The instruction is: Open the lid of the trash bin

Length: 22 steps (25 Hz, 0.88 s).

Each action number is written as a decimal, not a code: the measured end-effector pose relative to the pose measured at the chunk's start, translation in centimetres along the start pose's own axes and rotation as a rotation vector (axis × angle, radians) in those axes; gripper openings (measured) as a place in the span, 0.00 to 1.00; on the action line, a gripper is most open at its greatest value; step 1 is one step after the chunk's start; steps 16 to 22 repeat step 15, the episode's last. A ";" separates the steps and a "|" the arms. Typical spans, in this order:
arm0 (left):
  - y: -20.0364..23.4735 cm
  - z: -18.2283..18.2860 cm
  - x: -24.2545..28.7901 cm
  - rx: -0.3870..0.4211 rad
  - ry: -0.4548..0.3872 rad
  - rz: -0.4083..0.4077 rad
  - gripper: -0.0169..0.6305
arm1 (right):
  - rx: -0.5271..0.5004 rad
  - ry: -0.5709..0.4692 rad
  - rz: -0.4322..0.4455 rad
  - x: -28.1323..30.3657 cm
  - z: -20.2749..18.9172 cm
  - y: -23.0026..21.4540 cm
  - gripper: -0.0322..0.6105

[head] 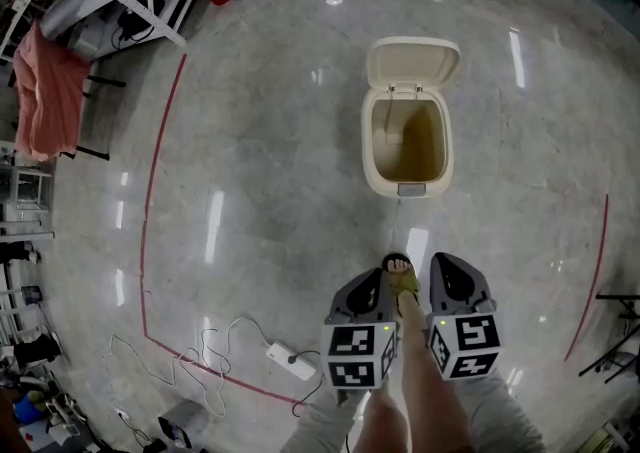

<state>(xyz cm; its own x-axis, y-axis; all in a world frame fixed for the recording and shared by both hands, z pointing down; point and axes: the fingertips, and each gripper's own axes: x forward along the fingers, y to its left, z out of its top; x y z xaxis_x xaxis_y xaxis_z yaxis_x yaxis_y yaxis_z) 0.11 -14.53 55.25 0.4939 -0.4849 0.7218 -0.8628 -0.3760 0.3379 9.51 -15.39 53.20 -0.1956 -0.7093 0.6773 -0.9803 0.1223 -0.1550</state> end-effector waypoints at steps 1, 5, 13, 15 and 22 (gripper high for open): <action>0.0 0.1 0.0 0.002 -0.004 0.002 0.03 | 0.001 -0.004 0.001 -0.1 0.1 0.0 0.04; -0.4 0.4 -0.1 0.008 -0.015 0.004 0.03 | 0.004 -0.014 0.005 -0.6 0.4 0.0 0.04; -1.0 0.8 0.3 0.017 -0.017 -0.002 0.03 | -0.001 -0.021 0.018 -0.7 0.6 -0.1 0.04; -1.0 0.8 0.6 0.022 -0.015 0.001 0.03 | -0.003 -0.026 0.022 -0.6 0.8 -0.2 0.04; -1.0 0.8 0.6 0.022 -0.015 0.001 0.03 | -0.003 -0.026 0.022 -0.6 0.8 -0.2 0.04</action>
